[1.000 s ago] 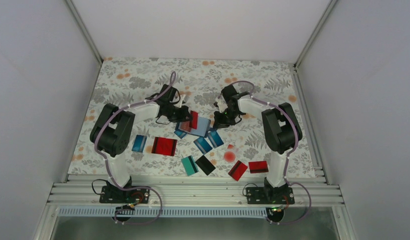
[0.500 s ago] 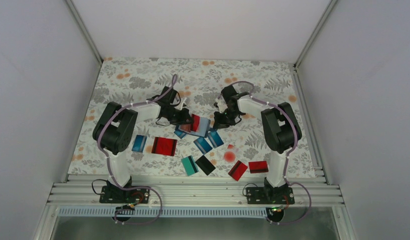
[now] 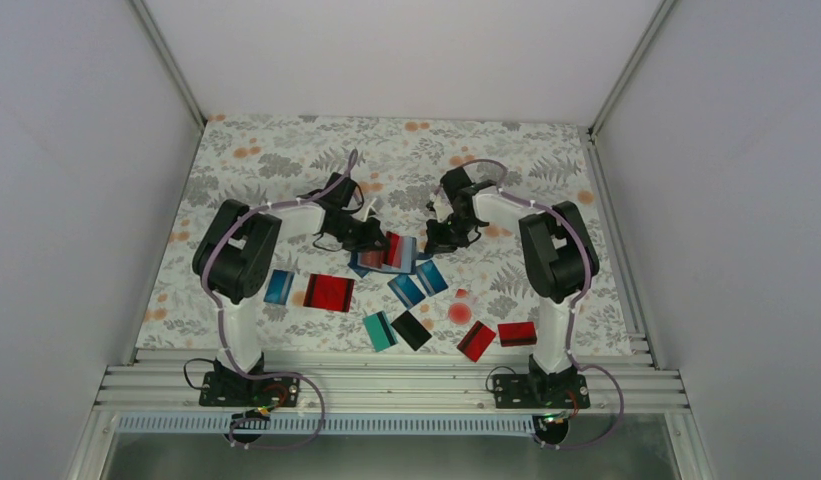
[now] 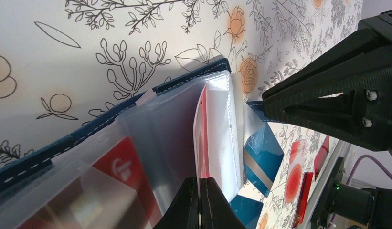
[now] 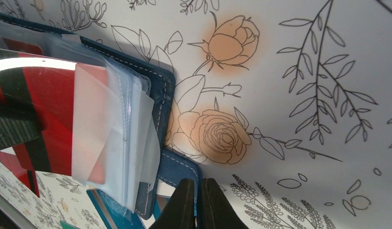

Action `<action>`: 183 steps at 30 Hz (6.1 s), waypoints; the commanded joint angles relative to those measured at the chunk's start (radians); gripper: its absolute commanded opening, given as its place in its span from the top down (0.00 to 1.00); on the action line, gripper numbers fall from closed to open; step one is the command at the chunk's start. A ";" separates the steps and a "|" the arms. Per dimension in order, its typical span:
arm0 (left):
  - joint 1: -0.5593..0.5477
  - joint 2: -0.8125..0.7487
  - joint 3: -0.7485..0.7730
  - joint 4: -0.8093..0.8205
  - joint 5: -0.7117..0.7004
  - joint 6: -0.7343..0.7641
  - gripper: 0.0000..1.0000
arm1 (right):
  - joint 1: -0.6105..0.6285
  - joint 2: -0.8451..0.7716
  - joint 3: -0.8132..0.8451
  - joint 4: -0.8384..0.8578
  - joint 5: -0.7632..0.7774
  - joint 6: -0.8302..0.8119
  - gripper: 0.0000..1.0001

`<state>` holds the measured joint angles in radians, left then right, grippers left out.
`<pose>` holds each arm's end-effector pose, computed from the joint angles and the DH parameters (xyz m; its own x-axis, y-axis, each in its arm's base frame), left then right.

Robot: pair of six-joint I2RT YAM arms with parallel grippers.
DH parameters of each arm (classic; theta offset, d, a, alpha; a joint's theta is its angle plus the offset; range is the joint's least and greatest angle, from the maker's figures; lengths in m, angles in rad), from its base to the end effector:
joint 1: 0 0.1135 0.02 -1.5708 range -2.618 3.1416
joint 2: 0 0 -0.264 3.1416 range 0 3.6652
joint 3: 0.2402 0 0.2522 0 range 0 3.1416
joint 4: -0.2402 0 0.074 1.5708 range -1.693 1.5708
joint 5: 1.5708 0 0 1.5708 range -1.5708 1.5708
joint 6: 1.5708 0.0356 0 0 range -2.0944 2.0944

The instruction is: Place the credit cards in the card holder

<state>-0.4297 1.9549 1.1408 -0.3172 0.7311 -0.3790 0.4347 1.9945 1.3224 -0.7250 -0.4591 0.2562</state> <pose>0.3296 -0.1772 0.1304 -0.9746 0.1437 -0.1717 0.2237 0.6583 -0.7188 0.3343 0.1726 0.1443 -0.9775 -0.2034 -0.0566 -0.2060 0.8605 0.4660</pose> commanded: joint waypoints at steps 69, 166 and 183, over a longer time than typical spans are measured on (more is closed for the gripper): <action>-0.068 -0.004 0.042 -0.197 -0.121 -0.077 0.52 | 0.008 0.052 0.007 0.039 -0.049 0.048 0.96; -0.066 0.047 0.102 -0.307 -0.317 0.071 0.98 | 0.109 0.096 0.099 0.110 -0.265 0.157 0.65; -0.056 -0.049 0.160 -0.393 -0.379 0.049 0.97 | 0.129 0.073 0.123 0.100 -0.278 0.149 0.67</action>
<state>-0.4908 1.9572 1.2728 -0.6605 0.3962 -0.3252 0.5457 2.0842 1.4117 -0.6239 -0.7147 0.4171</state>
